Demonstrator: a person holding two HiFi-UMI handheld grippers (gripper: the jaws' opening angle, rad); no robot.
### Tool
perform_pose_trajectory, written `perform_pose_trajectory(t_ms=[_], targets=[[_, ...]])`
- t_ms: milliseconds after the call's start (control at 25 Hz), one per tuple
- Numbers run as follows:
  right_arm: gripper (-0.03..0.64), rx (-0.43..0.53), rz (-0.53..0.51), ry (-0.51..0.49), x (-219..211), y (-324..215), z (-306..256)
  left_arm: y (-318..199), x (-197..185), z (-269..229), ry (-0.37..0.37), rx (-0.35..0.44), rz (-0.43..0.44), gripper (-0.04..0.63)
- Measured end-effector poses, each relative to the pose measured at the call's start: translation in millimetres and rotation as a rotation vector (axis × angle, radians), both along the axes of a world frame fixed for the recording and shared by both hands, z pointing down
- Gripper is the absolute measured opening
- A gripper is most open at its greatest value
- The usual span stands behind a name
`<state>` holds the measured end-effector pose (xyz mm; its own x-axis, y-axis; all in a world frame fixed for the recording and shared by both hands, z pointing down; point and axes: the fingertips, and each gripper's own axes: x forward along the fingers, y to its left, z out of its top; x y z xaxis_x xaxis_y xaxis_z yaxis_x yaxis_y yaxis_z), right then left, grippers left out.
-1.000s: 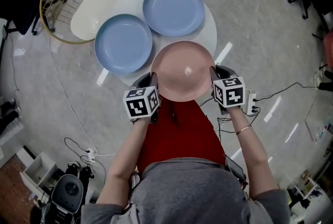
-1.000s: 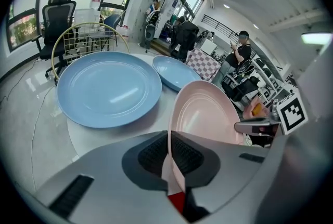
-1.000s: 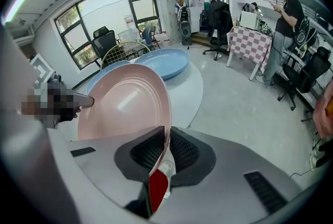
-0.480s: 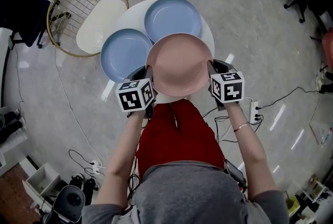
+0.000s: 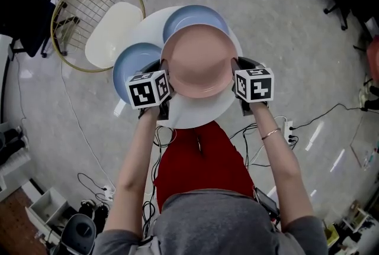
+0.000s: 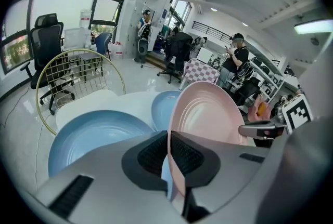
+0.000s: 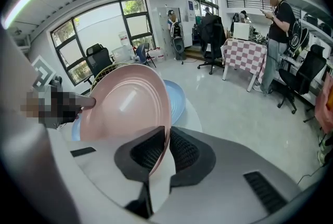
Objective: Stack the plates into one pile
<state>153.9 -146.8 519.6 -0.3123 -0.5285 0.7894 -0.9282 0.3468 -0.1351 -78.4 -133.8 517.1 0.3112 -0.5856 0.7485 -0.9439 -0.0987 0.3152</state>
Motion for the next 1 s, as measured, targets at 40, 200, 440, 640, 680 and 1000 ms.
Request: perform_pose_trajectory(t_ms=[40, 200, 440, 640, 680, 1000], targets=[[0.049, -0.003, 0.002, -0.001, 0, -6, 1, -6, 0, 1, 0.0, -0.002, 0.0, 0.028], [0.049, -0.016, 0.015, -0.007, 0, -31, 6, -34, 0, 6, 0.006, -0.016, 0.011, 0.028], [0.049, -0.035, 0.059, -0.024, -2, -66, 16, -76, -3, 8, -0.013, -0.026, 0.033, 0.028], [0.05, -0.064, 0.071, -0.033, -2, -87, 29, -103, -3, 15, -0.011, -0.03, 0.023, 0.026], [0.051, -0.068, 0.07, -0.033, -2, -90, 32, -107, -4, 18, -0.015, -0.033, 0.021, 0.026], [0.051, -0.086, 0.039, 0.012, -9, -103, 52, -120, -10, 41, -0.036, -0.076, 0.014, 0.028]])
